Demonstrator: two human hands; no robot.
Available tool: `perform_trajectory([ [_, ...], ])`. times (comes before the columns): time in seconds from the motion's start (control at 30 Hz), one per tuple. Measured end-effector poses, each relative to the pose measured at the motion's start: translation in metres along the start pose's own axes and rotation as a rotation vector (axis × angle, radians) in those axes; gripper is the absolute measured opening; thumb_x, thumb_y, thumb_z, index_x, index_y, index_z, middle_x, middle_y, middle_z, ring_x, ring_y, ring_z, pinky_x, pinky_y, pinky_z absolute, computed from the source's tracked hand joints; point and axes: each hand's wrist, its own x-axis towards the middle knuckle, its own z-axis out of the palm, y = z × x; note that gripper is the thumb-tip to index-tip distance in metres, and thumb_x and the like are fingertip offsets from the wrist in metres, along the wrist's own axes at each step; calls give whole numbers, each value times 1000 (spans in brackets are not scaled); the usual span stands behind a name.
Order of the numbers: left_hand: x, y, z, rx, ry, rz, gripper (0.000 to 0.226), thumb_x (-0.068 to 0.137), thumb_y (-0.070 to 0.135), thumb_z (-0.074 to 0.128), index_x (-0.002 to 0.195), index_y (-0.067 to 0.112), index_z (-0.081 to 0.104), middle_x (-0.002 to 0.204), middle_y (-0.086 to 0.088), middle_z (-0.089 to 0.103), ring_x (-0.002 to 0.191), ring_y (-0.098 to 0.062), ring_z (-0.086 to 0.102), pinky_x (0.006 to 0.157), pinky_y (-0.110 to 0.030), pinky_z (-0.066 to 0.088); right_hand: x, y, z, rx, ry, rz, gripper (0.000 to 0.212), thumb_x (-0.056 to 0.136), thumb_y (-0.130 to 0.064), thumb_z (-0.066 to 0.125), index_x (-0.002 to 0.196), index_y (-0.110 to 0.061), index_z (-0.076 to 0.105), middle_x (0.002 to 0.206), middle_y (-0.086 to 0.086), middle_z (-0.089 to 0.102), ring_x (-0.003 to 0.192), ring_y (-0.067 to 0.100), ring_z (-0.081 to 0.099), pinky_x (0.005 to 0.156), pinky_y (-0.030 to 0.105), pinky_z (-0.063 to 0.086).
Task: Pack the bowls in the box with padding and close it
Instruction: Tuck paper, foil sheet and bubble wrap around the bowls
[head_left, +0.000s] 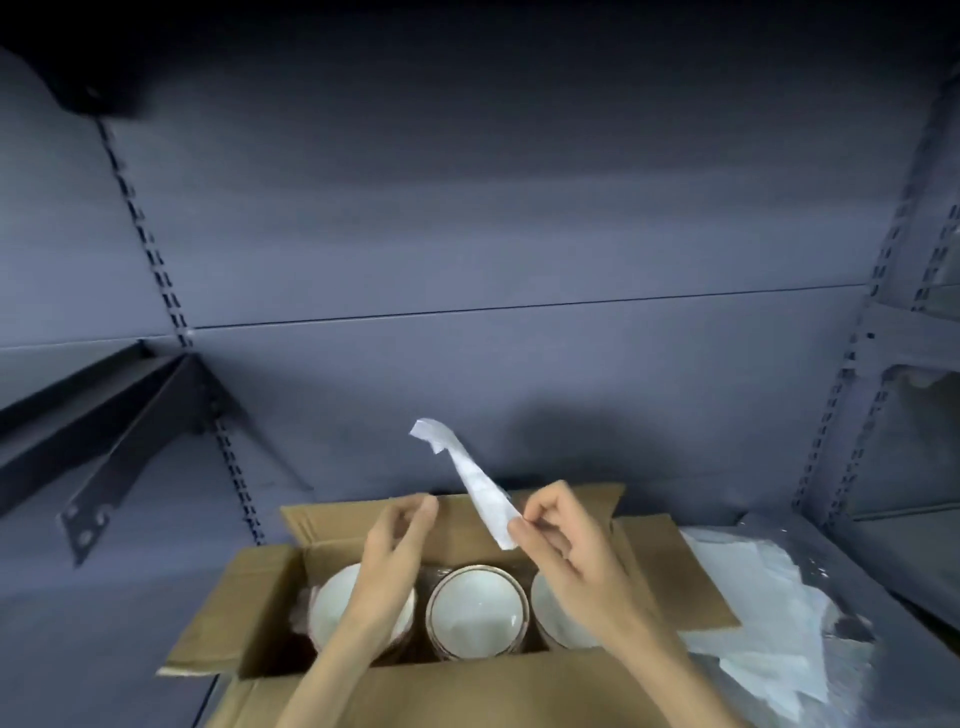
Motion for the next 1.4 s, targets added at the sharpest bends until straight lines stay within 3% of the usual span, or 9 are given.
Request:
perform_trajectory([
  [0.17, 2, -9, -50, 12, -140, 8, 42, 87, 40, 77, 123, 26, 60, 95, 15, 75, 75, 3, 67, 65, -14, 51, 12, -2, 39, 168, -96, 51, 24, 98, -29, 67, 92, -13, 49, 78, -7, 50, 75, 9, 49, 73, 21, 43],
  [0.3, 14, -18, -80, 138, -4, 60, 23, 87, 14, 80, 105, 21, 69, 92, -5, 78, 86, -30, 74, 77, -47, 59, 20, 19, 58, 104, -23, 159, 20, 95, -30, 72, 90, -19, 55, 80, -3, 63, 78, 10, 62, 74, 19, 48],
  [0.47, 28, -29, -116, 340, 151, 124, 11, 91, 25, 75, 91, 18, 67, 73, -12, 69, 67, -26, 67, 68, -54, 57, 34, 55, 83, -202, -76, 297, 26, 89, -32, 70, 109, -37, 54, 86, -11, 72, 82, 7, 65, 79, 32, 53],
  [0.57, 31, -34, -121, 467, 177, 151, 5, 92, 23, 73, 94, 24, 69, 73, -8, 72, 70, -27, 69, 67, -47, 58, 43, 67, 100, -403, -127, 299, 16, 88, -39, 64, 102, -33, 58, 84, -24, 71, 79, 2, 67, 75, 33, 57],
  [0.73, 40, -48, -117, 737, 287, 202, 31, 94, 23, 69, 70, 23, 48, 57, 7, 57, 56, -13, 55, 49, -24, 37, 53, 81, 119, -644, -87, 297, 30, 96, -43, 57, 86, -15, 64, 76, -1, 69, 73, 28, 64, 68, 43, 57],
  [0.83, 46, -53, -117, 746, 290, 202, 13, 93, 17, 70, 82, 14, 64, 59, 6, 60, 55, -16, 57, 49, -24, 38, 57, 89, 122, -760, -62, 302, 40, 97, -48, 58, 80, -12, 60, 77, 2, 69, 76, 32, 62, 68, 39, 54],
  [0.93, 48, -57, -118, 781, 304, 234, 9, 92, 12, 72, 85, 10, 68, 58, 3, 63, 54, -15, 59, 50, -25, 45, 55, 96, 122, -770, -58, 317, 38, 95, -50, 61, 78, -16, 64, 82, 1, 72, 79, 31, 63, 66, 34, 47],
  [1.27, 48, -62, -113, 885, 296, 251, 12, 92, 13, 72, 95, 4, 65, 64, -7, 66, 52, -18, 49, 47, -22, 31, 52, 92, 119, -589, 18, 242, 17, 94, -23, 62, 81, -13, 67, 78, 0, 74, 76, 28, 67, 67, 40, 55],
  [1.4, 44, -59, -113, 769, 338, 227, 23, 95, 32, 69, 95, 10, 61, 71, 1, 68, 61, -15, 63, 54, -31, 52, 51, 88, 118, -538, 89, 157, 19, 93, -10, 63, 75, -5, 66, 66, 6, 67, 61, 28, 57, 59, 37, 46],
])
